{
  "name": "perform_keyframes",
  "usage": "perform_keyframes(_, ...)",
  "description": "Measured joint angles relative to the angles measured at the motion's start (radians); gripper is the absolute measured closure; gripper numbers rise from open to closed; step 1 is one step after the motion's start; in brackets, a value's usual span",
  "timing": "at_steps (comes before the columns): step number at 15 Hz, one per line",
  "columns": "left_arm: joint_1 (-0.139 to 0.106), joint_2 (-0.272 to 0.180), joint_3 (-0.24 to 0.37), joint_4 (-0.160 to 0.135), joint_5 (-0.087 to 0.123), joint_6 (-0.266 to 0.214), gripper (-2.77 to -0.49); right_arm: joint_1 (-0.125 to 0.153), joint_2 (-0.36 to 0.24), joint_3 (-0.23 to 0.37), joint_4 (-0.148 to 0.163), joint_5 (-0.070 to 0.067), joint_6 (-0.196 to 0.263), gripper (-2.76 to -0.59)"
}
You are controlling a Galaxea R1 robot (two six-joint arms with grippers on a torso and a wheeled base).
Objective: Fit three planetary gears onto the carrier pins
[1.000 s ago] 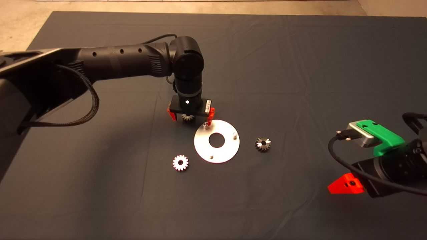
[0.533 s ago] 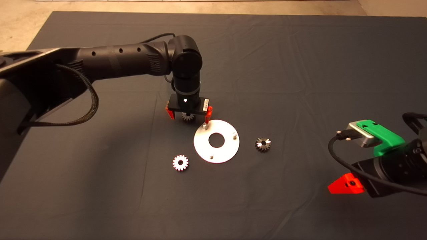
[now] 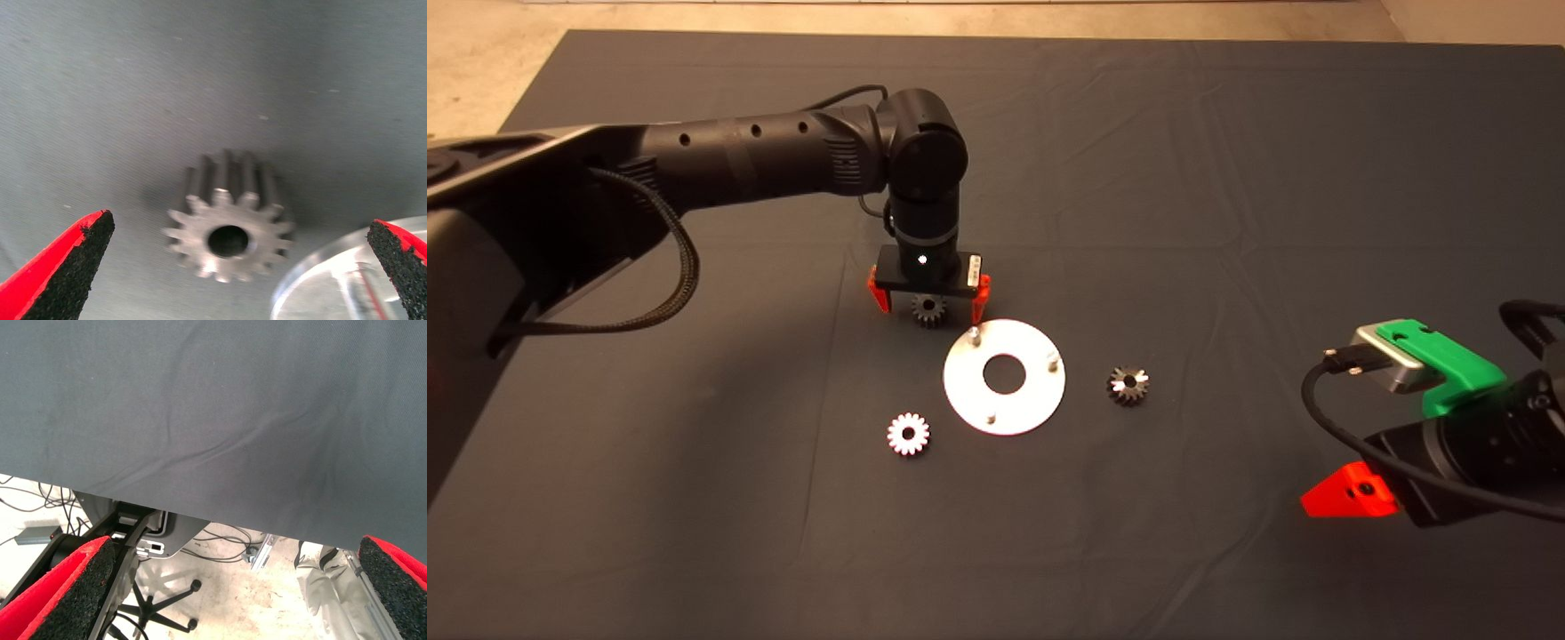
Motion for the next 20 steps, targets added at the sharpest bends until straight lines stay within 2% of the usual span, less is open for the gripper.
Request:
perform_keyframes(3,0.000,0.025,-0.002,0.000,0.000,-0.010,-2.77,0.000,0.000,0.000,0.000,0.000,0.000,-2.73)
perform_keyframes(6,0.000,0.027,-0.002,0.000,0.000,-0.011,-2.77,0.000,0.000,0.000,0.000,0.000,0.000,-2.73)
perform_keyframes(14,0.000,-0.020,-0.006,0.000,0.000,-0.005,-2.77,0.000,0.000,0.000,0.000,0.000,0.000,-2.73)
perform_keyframes(15,0.000,-0.024,-0.006,0.000,0.000,0.000,-2.70,0.000,0.000,0.000,0.000,0.000,0.000,-2.73)
perform_keyframes(20,0.000,-0.023,-0.011,-0.001,0.000,0.033,-2.67,0.000,0.000,0.000,0.000,0.000,0.000,-2.73)
